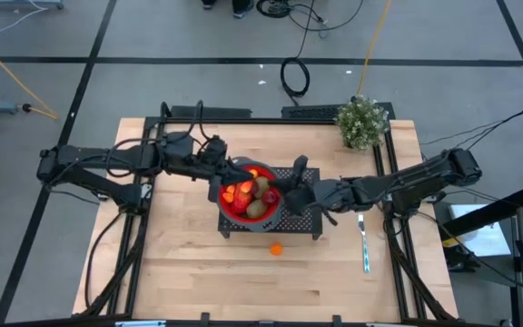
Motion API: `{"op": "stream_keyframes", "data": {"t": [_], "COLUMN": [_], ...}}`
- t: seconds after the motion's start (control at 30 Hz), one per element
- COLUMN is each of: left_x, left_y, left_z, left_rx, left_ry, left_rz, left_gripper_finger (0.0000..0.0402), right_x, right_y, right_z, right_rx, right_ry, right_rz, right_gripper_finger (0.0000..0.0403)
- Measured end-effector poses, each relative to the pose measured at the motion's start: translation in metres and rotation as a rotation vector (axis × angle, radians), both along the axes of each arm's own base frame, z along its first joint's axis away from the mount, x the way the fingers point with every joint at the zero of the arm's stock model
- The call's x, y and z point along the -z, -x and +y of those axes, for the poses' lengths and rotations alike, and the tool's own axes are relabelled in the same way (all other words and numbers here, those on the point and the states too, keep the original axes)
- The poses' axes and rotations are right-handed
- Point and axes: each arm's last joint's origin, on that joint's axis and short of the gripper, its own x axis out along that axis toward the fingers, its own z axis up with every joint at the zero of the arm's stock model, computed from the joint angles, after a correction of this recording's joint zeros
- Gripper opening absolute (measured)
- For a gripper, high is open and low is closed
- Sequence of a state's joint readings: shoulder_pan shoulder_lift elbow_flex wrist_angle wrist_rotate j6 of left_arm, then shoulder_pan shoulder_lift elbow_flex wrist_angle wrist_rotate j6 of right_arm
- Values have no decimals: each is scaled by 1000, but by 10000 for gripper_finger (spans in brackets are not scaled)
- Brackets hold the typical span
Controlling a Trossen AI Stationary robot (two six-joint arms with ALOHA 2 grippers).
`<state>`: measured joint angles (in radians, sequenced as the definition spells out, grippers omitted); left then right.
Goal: Pick & Place Fruit
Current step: Put the peach into the red colander on the shelf
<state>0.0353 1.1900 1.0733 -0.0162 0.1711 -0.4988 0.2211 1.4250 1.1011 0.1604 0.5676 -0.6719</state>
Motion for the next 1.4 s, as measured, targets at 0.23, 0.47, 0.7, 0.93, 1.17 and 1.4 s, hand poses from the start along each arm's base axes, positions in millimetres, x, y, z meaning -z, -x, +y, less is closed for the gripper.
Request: {"op": "stream_keyframes", "data": {"t": [0.23,0.47,0.7,0.93,1.17,1.4], "left_x": [1,1,1,1,9,23], "left_y": [0,0,0,1,4,-2], "left_z": [-6,-12,-21,-33,-43,-49], "left_rx": [-20,-35,-41,-53,-84,-130], "left_ry": [-11,-19,-35,-71,-130,-220], "left_rz": [5,4,4,7,84,164], "left_gripper_finger": [0,0,0,0,0,0], "right_x": [-24,-39,-48,-58,-67,-69], "right_y": [21,41,55,72,90,102], "right_z": [-12,-25,-35,-39,-40,-40], "right_rx": [-167,-329,-409,-408,-410,-407], "right_ry": [-221,-438,-553,-604,-610,-612], "right_rz": [-54,-55,-44,-55,-67,-52], "right_gripper_finger": [0,0,0,0,0,0]}}
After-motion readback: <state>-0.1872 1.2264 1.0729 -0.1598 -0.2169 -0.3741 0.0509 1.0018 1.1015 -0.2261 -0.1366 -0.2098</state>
